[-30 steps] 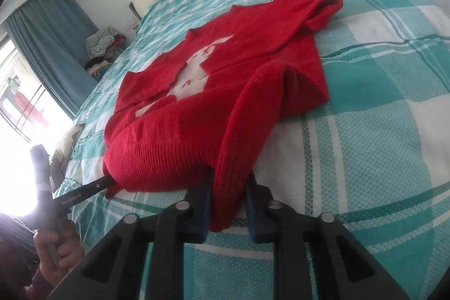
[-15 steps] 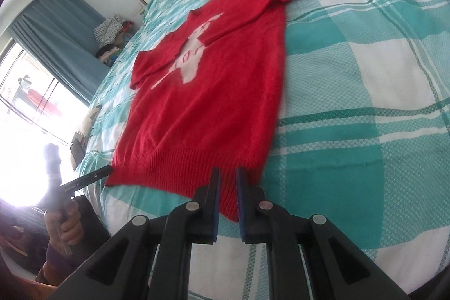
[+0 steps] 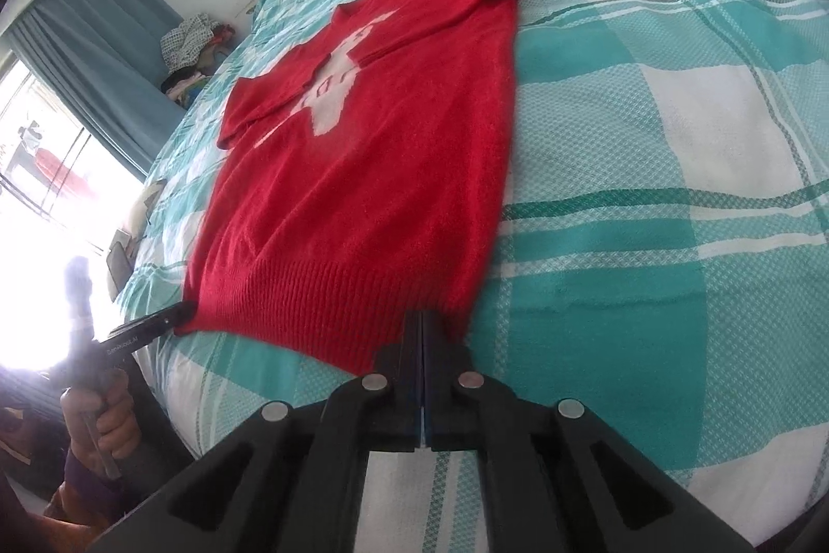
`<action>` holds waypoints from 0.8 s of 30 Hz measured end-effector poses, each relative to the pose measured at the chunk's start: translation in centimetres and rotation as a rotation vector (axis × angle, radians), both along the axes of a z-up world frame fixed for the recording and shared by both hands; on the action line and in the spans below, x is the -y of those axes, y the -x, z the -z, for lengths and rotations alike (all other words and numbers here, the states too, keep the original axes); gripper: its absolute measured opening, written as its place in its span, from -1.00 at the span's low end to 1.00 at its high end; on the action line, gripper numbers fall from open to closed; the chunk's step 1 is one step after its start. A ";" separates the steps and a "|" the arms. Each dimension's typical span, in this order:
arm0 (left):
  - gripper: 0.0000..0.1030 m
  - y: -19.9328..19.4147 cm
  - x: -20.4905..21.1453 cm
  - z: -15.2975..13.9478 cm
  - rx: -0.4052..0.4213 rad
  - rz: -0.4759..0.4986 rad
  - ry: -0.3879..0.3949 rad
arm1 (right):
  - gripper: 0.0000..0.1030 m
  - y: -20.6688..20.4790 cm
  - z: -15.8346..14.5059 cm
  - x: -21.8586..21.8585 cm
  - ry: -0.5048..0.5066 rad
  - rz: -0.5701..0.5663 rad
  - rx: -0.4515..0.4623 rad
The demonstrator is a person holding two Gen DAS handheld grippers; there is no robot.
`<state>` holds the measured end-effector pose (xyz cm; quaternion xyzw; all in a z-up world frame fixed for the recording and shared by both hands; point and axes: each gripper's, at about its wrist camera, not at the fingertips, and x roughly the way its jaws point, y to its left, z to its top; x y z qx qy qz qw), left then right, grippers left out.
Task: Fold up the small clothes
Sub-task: 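Hold the hem with both grippers and pull the sweater straight along the bed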
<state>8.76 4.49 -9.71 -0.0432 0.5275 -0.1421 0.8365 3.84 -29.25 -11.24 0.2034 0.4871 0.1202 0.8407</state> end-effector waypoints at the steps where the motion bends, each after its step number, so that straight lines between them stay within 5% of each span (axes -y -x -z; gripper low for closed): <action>1: -0.93 0.1 -0.2 -0.1 0.000 -0.001 0.004 | -0.99 0.4 -0.2 0.3 0.011 0.005 0.003; 3: -0.93 0.2 -0.3 0.1 -0.001 -0.001 0.009 | -0.86 1.1 -0.4 1.0 0.017 0.035 0.003; 5: -0.94 0.1 -0.1 0.4 -0.004 -0.003 0.006 | -0.43 1.4 0.2 1.5 -0.027 0.044 -0.011; 6: -0.94 0.1 0.0 0.5 -0.005 -0.005 0.003 | -0.42 1.4 0.7 1.6 -0.050 0.042 -0.018; 10: -0.94 0.1 0.5 0.5 0.005 -0.004 -0.017 | -0.42 0.8 1.3 0.7 -0.083 0.022 -0.006; 13: -0.96 0.4 0.2 0.1 0.008 -0.010 -0.029 | -0.92 0.1 1.6 0.0 -0.057 0.004 -0.025; 20: -0.97 3.0 -1.0 -1.8 0.022 0.006 -0.042 | -0.94 3.8 -2.3 0.8 0.078 0.013 -0.010; 24: -0.97 2.8 0.2 0.0 0.015 0.008 -0.120 | -0.94 3.8 -0.7 0.6 0.125 0.020 -0.046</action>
